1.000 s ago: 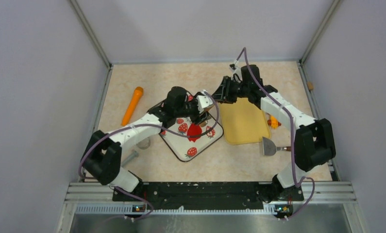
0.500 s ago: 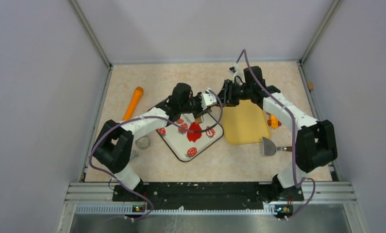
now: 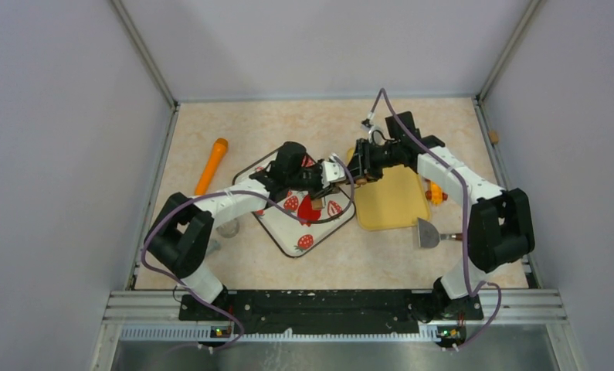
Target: Roll out the dumpling wrappers from the dough
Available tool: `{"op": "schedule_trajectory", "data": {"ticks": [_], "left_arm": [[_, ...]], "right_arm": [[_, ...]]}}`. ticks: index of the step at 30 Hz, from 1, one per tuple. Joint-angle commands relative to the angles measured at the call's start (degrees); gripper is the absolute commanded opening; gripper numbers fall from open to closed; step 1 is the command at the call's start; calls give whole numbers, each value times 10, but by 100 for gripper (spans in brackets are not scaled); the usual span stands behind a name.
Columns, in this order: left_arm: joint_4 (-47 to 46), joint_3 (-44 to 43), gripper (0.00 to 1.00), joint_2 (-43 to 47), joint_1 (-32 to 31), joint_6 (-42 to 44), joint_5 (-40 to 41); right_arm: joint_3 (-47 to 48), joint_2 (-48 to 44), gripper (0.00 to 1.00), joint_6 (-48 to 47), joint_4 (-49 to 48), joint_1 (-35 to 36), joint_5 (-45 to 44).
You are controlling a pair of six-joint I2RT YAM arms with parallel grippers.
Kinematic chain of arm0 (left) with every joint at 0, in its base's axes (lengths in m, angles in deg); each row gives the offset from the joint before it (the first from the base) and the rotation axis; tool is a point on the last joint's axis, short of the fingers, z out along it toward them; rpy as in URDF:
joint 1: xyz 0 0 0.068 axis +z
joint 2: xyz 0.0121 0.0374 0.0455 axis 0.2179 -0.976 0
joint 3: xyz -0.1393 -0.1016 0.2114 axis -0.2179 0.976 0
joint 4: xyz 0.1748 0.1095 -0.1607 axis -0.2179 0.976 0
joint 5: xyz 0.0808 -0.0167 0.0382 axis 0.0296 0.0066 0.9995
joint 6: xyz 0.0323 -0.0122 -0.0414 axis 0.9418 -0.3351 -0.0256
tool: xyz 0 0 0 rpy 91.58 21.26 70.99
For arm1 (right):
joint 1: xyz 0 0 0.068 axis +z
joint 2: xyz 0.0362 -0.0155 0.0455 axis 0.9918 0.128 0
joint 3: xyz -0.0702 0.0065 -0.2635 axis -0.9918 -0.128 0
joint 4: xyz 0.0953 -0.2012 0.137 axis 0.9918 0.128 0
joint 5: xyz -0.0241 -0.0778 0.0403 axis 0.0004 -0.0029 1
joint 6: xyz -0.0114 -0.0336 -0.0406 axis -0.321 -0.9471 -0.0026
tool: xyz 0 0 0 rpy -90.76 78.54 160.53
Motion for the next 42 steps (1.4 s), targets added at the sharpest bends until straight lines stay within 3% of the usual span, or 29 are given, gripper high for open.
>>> {"op": "schedule_trajectory", "data": {"ticks": [1,3,4,6,8,14,21,25,28,33,42], "left_arm": [[-42,30,0,27,-4,-14,-21],[-56,42,0,27,-5,-26,-19],[-61,47,0,26,-5,-30,-19],[-72,56,0,24,-5,-44,-16],[-88,63,0,20,-5,-59,-17],[-119,79,0,4,-4,-131,12],[-144,107,1,-11,5,-147,14],[-170,121,43,-4,6,-146,15],[-173,130,53,18,8,-121,-9],[-131,118,51,29,7,-84,-43],[-125,100,41,-4,7,-44,-25]], "right_arm": [[-3,3,28,-19,19,-5,31],[-10,2,33,-24,32,-5,32],[-9,7,30,-31,44,-4,32],[-11,17,20,-38,61,-2,39],[-15,19,1,-41,62,0,40],[1,52,0,-29,46,20,32],[53,110,0,-31,48,33,8],[80,129,0,-49,68,33,-7],[84,130,0,-46,68,33,-11],[88,130,0,-44,68,33,-16],[71,120,0,-38,58,41,-11]]}}
